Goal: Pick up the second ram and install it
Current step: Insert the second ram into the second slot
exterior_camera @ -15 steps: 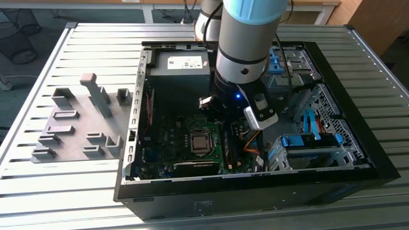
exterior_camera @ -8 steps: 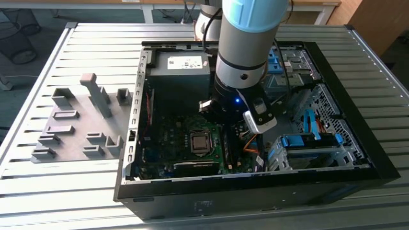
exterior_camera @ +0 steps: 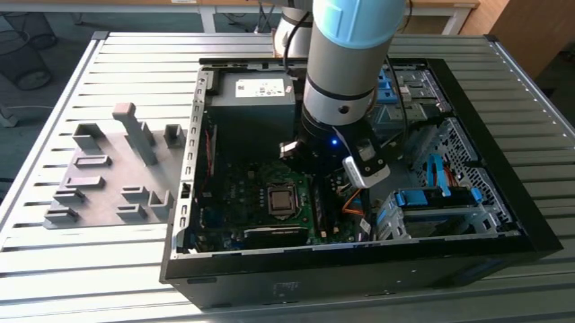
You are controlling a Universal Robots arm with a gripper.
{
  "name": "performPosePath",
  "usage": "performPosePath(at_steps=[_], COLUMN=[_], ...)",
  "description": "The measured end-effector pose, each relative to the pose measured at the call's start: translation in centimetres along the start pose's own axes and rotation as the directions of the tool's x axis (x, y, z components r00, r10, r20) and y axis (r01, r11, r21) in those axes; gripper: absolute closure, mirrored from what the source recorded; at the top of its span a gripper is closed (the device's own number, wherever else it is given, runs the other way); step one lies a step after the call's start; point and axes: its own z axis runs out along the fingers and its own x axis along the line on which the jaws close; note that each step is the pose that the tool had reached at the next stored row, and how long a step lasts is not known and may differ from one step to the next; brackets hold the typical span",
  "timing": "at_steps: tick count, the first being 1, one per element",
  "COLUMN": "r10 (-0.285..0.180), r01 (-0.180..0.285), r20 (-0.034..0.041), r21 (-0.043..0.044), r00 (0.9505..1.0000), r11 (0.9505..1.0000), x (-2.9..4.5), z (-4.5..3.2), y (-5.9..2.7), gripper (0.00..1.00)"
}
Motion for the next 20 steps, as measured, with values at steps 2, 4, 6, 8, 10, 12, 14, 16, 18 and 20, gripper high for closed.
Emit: performPosePath(at_steps=[2, 4, 6, 8, 10, 12, 14, 16, 18, 20], r10=[-0.022, -0.034, -0.037, -0.037, -0.037, -0.037, -0.037, -0.037, -0.037, -0.037], r01=[0.022, 0.034, 0.037, 0.037, 0.037, 0.037, 0.037, 0.037, 0.037, 0.037], r20=[-0.0005, -0.0008, -0.0009, -0.0007, -0.0009, -0.0009, -0.0009, -0.0009, -0.0009, -0.0009], r21=[0.0003, 0.0004, 0.0003, -0.0001, -0.0001, -0.0007, -0.0008, -0.0008, -0.0009, -0.0008], r00=[0.9998, 0.9994, 0.9993, 0.9993, 0.9993, 0.9993, 0.9993, 0.9993, 0.9993, 0.9993], r11=[0.9998, 0.9994, 0.9993, 0.9993, 0.9993, 0.9993, 0.9993, 0.9993, 0.9993, 0.9993], x=[0.00, 0.00, -0.01, -0.01, -0.01, -0.01, -0.02, -0.02, -0.02, -0.08], z=[0.00, 0.00, 0.00, 0.14, 0.28, 0.35, 0.36, 0.36, 0.37, 0.37], y=[0.00, -0.05, -0.12, -0.15, -0.17, -0.22, -0.25, -0.25, -0.26, -0.26], gripper=[0.86, 0.86, 0.86, 0.86, 0.86, 0.86, 0.86, 0.86, 0.86, 0.86])
